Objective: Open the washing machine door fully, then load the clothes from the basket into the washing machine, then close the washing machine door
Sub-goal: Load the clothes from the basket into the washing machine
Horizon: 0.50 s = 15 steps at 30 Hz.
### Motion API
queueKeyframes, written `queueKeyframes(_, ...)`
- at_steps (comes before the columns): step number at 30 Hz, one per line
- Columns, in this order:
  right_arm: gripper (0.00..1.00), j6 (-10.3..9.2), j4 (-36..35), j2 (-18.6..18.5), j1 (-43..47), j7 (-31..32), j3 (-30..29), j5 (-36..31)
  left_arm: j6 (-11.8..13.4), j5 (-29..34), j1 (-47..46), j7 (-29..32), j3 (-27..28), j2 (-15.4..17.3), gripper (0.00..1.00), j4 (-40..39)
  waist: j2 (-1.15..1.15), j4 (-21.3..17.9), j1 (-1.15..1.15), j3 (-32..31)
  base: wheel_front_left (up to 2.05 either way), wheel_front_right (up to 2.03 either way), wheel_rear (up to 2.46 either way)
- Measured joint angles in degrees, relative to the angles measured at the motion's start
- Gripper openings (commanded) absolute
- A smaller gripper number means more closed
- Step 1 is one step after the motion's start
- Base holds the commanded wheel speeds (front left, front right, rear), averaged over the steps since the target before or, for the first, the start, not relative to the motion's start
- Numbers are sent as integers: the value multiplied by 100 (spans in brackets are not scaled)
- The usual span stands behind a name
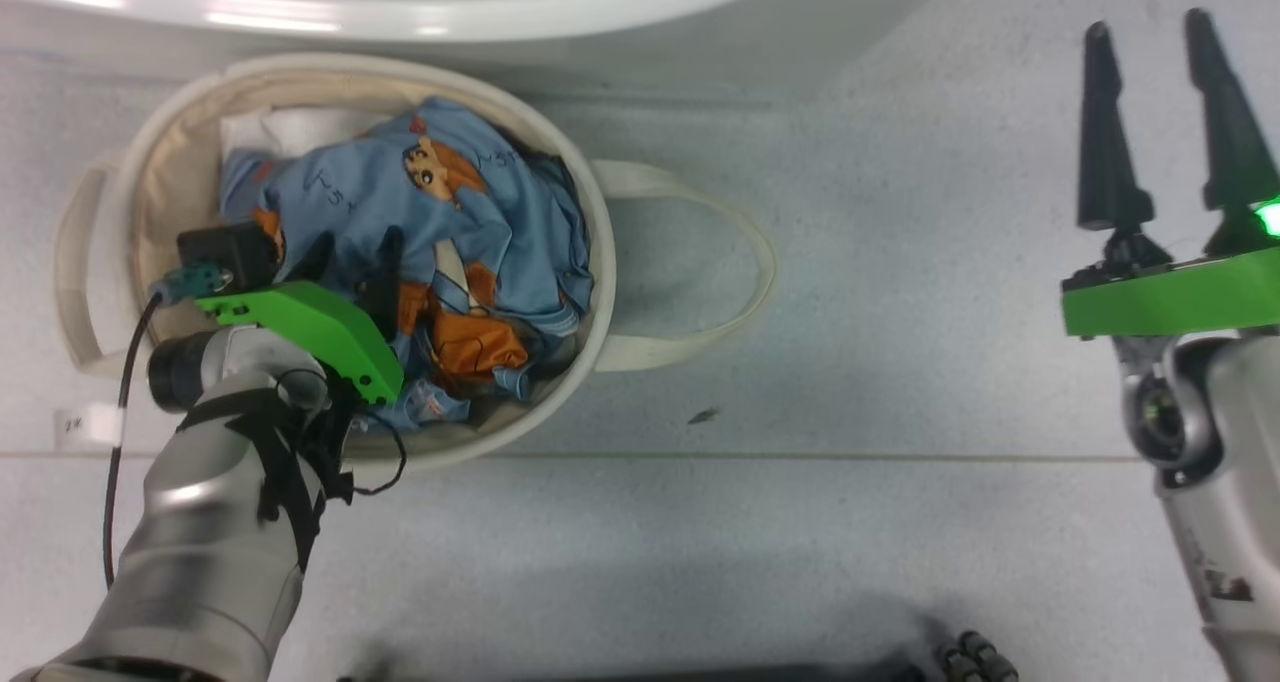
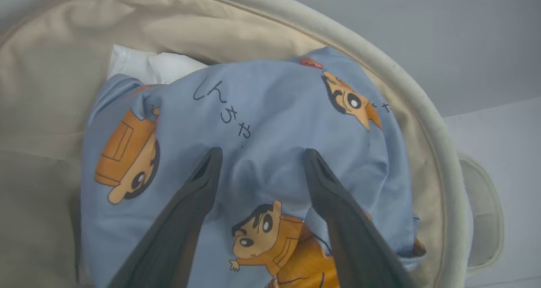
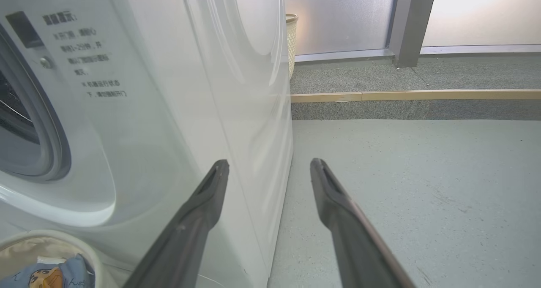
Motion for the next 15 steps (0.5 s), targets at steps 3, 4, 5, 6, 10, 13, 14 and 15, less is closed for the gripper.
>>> queueKeyframes(3, 100, 0, -81, -97, 0, 0, -102, -47, 13, 177, -82, 179, -172, 31, 100, 114, 0, 19, 0, 178, 0, 0, 0)
queueKeyframes(4, 100, 0, -116, -111, 0, 0, -124, -58, 24, 208, -114, 249, -207, 36, 100, 137, 0, 23, 0, 227, 0, 0, 0)
queueKeyframes(5, 100, 0, -145, -123, 0, 0, -141, -59, 79, 238, -137, 350, -231, 44, 100, 155, 0, 27, 0, 266, 0, 0, 0)
queueKeyframes(6, 100, 0, -170, -126, 0, 0, -155, -65, 130, 263, -148, 475, -266, 56, 100, 168, 0, 27, -1, 300, 0, 0, 0)
queueKeyframes(10, 100, 0, -261, -165, 1, 0, -181, -91, 270, 461, -150, 842, -491, 140, 100, 202, 0, 12, -1, 396, 0, 0, 0)
queueKeyframes(13, 100, 0, -275, -207, 8, 0, -208, -102, 310, 464, -150, 1132, -569, 159, 100, 210, 0, -17, -1, 457, 0, 0, 0)
queueKeyframes(14, 100, 0, -292, -227, 13, -1, -221, -109, 311, 486, -150, 1224, -589, 159, 100, 210, 0, -26, -1, 477, 0, 0, 0)
queueKeyframes(15, 100, 0, -320, -244, 18, -13, -240, -109, 316, 498, -151, 1368, -617, 163, 100, 209, 0, -34, -1, 499, 0, 0, 0)
